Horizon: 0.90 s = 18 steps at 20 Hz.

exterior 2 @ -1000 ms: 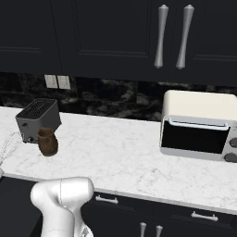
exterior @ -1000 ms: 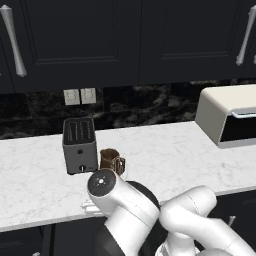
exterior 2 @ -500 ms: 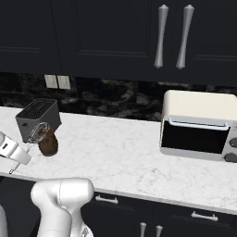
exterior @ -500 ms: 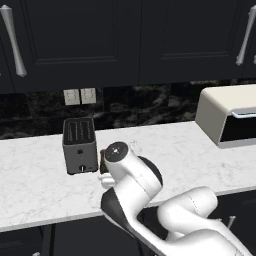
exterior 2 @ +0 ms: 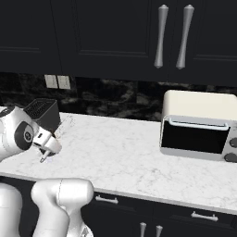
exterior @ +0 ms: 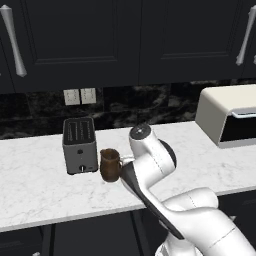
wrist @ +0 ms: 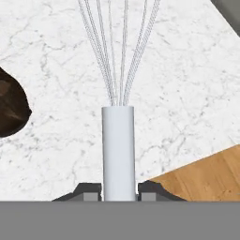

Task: Pick the whisk from the drawer and place it on the counter.

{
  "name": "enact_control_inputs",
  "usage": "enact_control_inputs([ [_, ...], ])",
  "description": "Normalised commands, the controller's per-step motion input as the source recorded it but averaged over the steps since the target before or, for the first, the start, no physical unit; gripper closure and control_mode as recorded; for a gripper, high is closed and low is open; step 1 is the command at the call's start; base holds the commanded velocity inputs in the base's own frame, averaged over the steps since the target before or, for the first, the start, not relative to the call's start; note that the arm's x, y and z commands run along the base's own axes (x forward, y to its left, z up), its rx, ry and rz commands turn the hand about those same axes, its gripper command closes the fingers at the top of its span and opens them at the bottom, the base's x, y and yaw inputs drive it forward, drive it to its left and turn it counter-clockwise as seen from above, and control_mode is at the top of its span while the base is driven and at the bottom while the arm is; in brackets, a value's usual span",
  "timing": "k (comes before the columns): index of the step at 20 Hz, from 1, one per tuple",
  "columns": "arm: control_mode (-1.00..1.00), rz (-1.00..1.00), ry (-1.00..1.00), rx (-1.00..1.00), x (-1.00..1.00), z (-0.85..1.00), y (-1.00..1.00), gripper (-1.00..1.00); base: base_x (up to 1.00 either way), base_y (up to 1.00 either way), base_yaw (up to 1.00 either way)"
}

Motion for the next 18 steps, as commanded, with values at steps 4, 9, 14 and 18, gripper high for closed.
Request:
enact_control_inputs([
  [4, -1.00, 0.00, 0.03, 0.06, 0.72, -0.14, -0.65, 1.00, 0.00, 0.00, 0.00],
  [9, -1.00, 0.03, 0.01, 0.17, 0.21, -0.10, -0.41, 1.00, 0.00, 0.00, 0.00],
  [14, -1.00, 0.07, 0.13, 0.18, 0.13, -0.16, -0.35, 1.00, 0.00, 0.00, 0.00],
  [18, -1.00, 0.08, 0.07, 0.05, 0.17, -0.36, -0.02, 1.00, 0.00, 0.00, 0.00],
])
